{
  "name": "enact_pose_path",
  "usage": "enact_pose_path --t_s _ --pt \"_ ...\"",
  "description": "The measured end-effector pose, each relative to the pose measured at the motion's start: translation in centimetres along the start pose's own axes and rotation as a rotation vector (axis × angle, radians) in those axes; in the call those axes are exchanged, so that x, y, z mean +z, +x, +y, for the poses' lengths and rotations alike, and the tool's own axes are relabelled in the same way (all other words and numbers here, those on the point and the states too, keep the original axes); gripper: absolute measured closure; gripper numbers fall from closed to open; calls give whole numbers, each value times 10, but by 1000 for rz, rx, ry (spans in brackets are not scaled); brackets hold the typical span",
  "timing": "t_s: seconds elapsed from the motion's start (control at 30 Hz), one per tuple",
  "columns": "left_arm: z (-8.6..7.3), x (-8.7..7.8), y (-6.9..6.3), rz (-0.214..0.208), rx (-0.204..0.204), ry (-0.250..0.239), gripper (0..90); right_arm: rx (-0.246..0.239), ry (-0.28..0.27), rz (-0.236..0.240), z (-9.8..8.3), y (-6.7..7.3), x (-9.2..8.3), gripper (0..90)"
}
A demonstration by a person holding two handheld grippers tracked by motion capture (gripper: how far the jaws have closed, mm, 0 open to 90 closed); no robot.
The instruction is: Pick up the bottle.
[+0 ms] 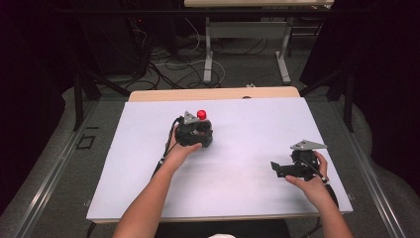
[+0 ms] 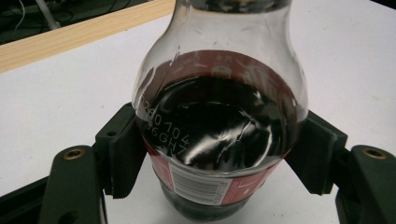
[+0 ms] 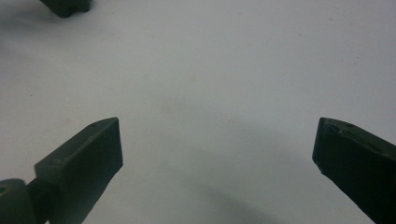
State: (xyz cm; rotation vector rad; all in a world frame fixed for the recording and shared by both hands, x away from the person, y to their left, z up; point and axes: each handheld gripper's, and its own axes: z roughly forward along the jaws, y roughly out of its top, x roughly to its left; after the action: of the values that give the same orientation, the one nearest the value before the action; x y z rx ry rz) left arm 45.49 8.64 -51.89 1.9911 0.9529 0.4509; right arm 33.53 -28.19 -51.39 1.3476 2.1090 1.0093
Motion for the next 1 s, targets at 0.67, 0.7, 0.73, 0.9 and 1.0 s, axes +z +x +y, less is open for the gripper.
enact_pose_path --t_s 0.67,0.7,0.73,0.9,1.0 --pt "-2 -33 -21 -70 56 39 300 -47 -25 55 6 17 -1 65" --pt "-2 -33 -21 -70 56 39 300 -49 -28 59 7 19 -1 70" --pt "-3 -37 -23 -71 61 38 300 -52 -34 71 9 21 -2 73" --pt "-5 -58 -37 -85 79 33 300 -85 -49 113 18 36 -3 151" --pt "-6 -64 -42 -92 80 36 300 -113 -39 142 24 47 -4 153"
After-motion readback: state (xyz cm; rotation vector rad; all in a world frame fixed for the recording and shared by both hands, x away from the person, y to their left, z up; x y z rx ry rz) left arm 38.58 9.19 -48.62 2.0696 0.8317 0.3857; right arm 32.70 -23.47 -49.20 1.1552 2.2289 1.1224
